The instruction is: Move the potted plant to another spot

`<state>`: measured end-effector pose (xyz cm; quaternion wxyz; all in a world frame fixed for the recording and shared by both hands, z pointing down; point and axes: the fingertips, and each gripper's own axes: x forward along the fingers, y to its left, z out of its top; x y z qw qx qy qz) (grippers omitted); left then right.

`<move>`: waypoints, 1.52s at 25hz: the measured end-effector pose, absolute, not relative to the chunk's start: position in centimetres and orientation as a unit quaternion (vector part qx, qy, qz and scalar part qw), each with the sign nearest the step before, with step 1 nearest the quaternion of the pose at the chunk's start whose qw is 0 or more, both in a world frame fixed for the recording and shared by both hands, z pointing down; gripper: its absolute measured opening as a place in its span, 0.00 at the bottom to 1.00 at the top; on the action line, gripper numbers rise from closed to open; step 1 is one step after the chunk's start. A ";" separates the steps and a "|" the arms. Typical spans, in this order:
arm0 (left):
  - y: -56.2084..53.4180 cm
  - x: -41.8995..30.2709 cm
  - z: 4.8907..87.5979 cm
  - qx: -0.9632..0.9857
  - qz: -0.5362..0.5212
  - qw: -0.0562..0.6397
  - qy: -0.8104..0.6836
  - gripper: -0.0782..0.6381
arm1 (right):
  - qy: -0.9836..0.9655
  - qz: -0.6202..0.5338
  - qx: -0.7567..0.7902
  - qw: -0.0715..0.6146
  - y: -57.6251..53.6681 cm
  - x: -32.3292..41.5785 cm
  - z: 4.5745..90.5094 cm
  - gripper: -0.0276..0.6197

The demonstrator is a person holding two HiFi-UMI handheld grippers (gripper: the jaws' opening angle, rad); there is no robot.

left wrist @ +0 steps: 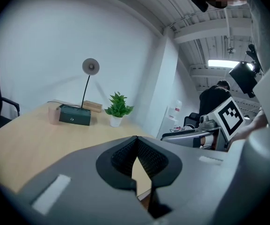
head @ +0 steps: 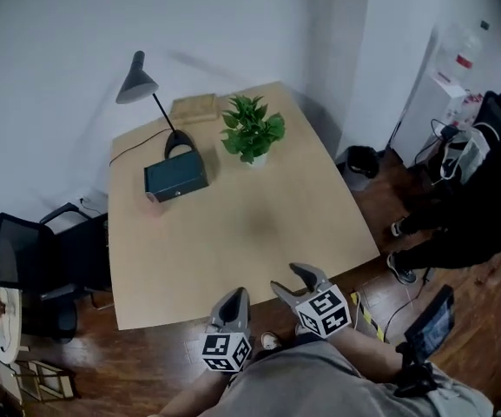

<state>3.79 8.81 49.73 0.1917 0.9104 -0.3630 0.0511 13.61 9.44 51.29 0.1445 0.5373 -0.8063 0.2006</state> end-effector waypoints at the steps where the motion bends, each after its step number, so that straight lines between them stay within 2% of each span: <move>1: 9.3 4.1 49.7 0.910 0.054 0.192 -0.362 0.10 | -0.809 0.209 0.532 0.138 10.4 13.7 51.1 0.44; 10: 11.8 5.9 48.7 0.904 0.037 0.195 -0.379 0.10 | -0.826 0.185 0.515 0.132 13.7 14.4 49.8 0.23; 14: 12.1 6.3 48.4 0.904 0.035 0.192 -0.381 0.10 | -0.826 0.181 0.517 0.132 13.7 14.5 49.9 0.05; 38: 12.0 4.4 47.4 0.890 0.012 0.188 -0.416 0.10 | -0.843 0.177 0.490 0.136 14.3 12.2 49.3 0.05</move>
